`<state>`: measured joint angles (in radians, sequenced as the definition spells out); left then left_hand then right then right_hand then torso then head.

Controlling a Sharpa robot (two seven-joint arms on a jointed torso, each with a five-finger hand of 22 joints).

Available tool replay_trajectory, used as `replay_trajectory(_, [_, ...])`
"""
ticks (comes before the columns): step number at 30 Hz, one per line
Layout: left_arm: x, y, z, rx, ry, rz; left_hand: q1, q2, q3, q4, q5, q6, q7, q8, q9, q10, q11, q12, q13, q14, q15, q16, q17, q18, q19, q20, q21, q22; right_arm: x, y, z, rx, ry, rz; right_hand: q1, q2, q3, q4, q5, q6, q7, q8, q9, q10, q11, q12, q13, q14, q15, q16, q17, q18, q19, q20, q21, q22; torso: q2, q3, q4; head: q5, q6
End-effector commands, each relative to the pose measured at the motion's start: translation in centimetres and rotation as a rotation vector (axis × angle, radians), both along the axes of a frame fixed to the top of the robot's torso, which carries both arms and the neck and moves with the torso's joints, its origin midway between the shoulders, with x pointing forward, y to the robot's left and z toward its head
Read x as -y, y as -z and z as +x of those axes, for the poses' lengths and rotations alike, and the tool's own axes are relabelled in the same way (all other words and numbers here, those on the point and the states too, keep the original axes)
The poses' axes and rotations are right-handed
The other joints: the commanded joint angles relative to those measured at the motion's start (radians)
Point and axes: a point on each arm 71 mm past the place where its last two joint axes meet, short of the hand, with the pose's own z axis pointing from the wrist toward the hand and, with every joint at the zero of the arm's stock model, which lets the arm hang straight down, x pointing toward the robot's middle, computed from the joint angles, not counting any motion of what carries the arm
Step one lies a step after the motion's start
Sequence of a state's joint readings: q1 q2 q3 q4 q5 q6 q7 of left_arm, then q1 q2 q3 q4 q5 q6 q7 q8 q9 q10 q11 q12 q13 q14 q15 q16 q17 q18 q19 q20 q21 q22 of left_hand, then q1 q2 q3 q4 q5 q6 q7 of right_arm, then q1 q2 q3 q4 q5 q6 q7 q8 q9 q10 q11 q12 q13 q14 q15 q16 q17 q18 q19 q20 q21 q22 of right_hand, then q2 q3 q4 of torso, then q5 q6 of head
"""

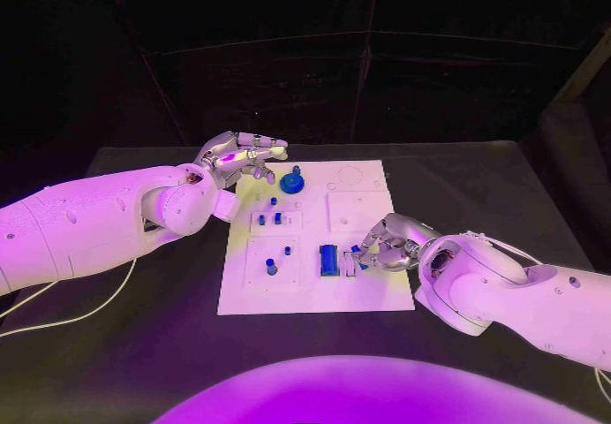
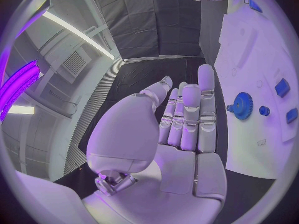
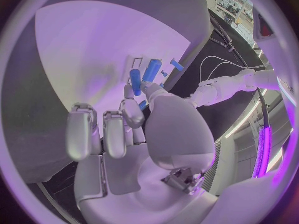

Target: Assemble the parts on the task board

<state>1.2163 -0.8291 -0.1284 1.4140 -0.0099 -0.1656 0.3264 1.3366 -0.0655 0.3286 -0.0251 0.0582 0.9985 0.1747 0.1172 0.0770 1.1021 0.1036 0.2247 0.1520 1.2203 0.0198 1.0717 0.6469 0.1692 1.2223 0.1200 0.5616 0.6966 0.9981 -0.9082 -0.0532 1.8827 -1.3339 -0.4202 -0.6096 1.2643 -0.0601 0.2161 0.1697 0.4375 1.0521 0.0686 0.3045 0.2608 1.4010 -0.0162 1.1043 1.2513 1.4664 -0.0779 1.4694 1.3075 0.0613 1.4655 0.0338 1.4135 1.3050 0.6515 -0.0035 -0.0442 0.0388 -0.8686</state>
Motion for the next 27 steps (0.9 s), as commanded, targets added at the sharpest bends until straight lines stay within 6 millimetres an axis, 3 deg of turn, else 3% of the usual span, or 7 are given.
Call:
replay_trajectory(1, [0.2, -0.2, -0.1, 0.003, 0.017, -0.01, 0.007, 0.003, 0.0, -0.006, 0.001, -0.006, 0.003, 0.005, -0.002, -0.005, 0.0, 0.005, 0.002, -0.004, 0.0, -0.002, 0.003, 0.014, -0.006, 0.0, -0.004, -0.001, -0.2, 0.5, 0.0, -0.075, 0.003, 0.008, -0.021, -0.004, -0.004, 0.012, 0.034, 0.022, -0.009, 0.012, 0.01, 0.011, -0.002, 0.007, 0.002, 0.073, -0.005, 0.006, 0.105, -0.006, 0.011, -0.007, 0.006, 0.005, -0.001, 0.0002, 0.0001, 0.0, 0.0])
replay_trajectory(12, [0.3, -0.2, -0.1, 0.002, 0.021, -0.011, 0.007, 0.003, 0.0, -0.006, 0.001, -0.006, 0.003, 0.005, -0.002, -0.005, 0.0, 0.005, 0.002, -0.004, 0.0, -0.002, 0.003, 0.014, -0.006, 0.0, -0.004, -0.001, -1.2, 0.8, 0.3, -0.094, 0.016, 0.004, -0.038, -0.006, -0.014, 0.019, 0.05, 0.037, -0.016, 0.02, 0.02, 0.018, -0.007, 0.011, 0.007, 0.074, -0.009, 0.009, 0.11, -0.007, 0.013, -0.011, 0.008, 0.008, 0.001, 0.0022, -0.0009, 0.003, -0.001])
replay_trajectory(19, [0.3, -0.2, -0.1, 0.002, 0.027, -0.01, 0.007, 0.003, 0.0, -0.006, 0.001, -0.006, 0.003, 0.005, -0.002, -0.005, 0.0, 0.005, 0.002, -0.004, 0.0, -0.002, 0.003, 0.014, -0.006, 0.0, -0.004, -0.001, -1.4, 1.0, 0.4, -0.098, 0.023, 0.0, -0.038, -0.005, -0.014, 0.018, 0.05, 0.04, -0.017, 0.021, 0.022, 0.018, -0.008, 0.011, 0.007, 0.074, -0.01, 0.009, 0.111, -0.007, 0.013, -0.011, 0.008, 0.008, 0.0, 0.0015, -0.0006, 0.004, -0.003])
replay_trajectory(27, [0.4, -0.2, -0.1, 0.002, 0.031, -0.01, 0.008, 0.003, 0.0, -0.006, 0.002, -0.007, 0.003, 0.005, -0.002, -0.006, 0.0, 0.005, 0.002, -0.005, 0.0, -0.003, 0.001, 0.014, -0.006, 0.0, -0.004, -0.001, -1.4, 1.1, 0.5, -0.098, 0.009, -0.034, -0.042, -0.006, -0.021, 0.017, 0.027, 0.044, -0.02, 0.025, 0.03, 0.019, -0.011, 0.008, 0.007, 0.074, -0.013, 0.008, 0.11, -0.007, 0.013, -0.014, 0.008, 0.008, 0.0, 0.0012, -0.0008, 0.004, -0.004])
